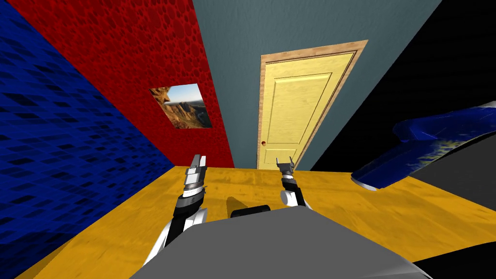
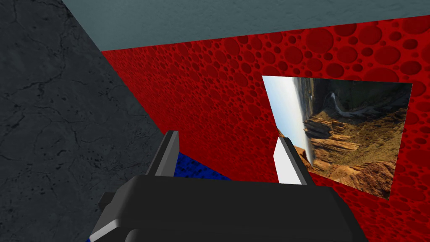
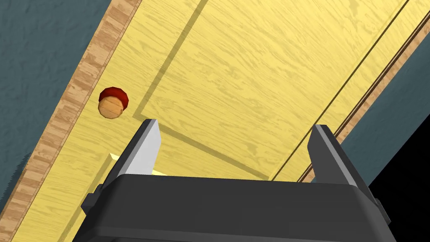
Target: Pull the door open
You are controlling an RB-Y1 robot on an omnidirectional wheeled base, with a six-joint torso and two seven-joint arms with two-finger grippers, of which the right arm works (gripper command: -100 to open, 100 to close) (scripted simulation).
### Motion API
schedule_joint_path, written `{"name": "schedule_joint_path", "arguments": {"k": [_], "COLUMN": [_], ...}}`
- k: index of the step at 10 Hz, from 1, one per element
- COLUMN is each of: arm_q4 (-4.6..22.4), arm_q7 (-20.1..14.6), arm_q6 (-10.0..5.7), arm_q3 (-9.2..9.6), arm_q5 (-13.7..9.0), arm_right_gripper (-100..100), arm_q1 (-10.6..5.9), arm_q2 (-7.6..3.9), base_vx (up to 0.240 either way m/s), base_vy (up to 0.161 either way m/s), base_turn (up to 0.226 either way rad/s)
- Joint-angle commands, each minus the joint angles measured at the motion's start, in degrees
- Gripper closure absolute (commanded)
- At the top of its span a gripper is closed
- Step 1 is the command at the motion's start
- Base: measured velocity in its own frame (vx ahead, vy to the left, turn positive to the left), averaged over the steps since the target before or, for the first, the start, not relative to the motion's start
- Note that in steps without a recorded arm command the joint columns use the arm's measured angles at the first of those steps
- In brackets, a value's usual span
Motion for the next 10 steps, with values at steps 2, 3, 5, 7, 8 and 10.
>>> {"name": "schedule_joint_path", "arguments": {"k": [2, 3, 5, 7, 8, 10], "arm_q4": [3.65, 4.98, 7.59, 10.19, 11.48, 13.96], "arm_q7": [-3.09, -4.19, -6.35, -8.49, -9.56, -11.60], "arm_q6": [-0.62, -0.86, -1.31, -1.77, -1.99, -2.43], "arm_q3": [-0.09, -0.09, -0.08, -0.07, -0.07, -0.06], "arm_q5": [-1.91, -2.60, -3.97, -5.32, -6.00, -7.29], "arm_right_gripper": [-100, -100, -100, -100, -100, -100], "arm_q1": [-1.06, -1.41, -2.08, -2.75, -3.08, -3.72], "arm_q2": [-0.30, -0.37, -0.49, -0.60, -0.65, -0.74], "base_vx": [0.083, 0.092, 0.097, 0.095, 0.086, 0.093], "base_vy": [-0.029, -0.018, -0.038, -0.053, -0.040, -0.051], "base_turn": [0.160, 0.111, 0.149, 0.129, 0.131, 0.157]}}
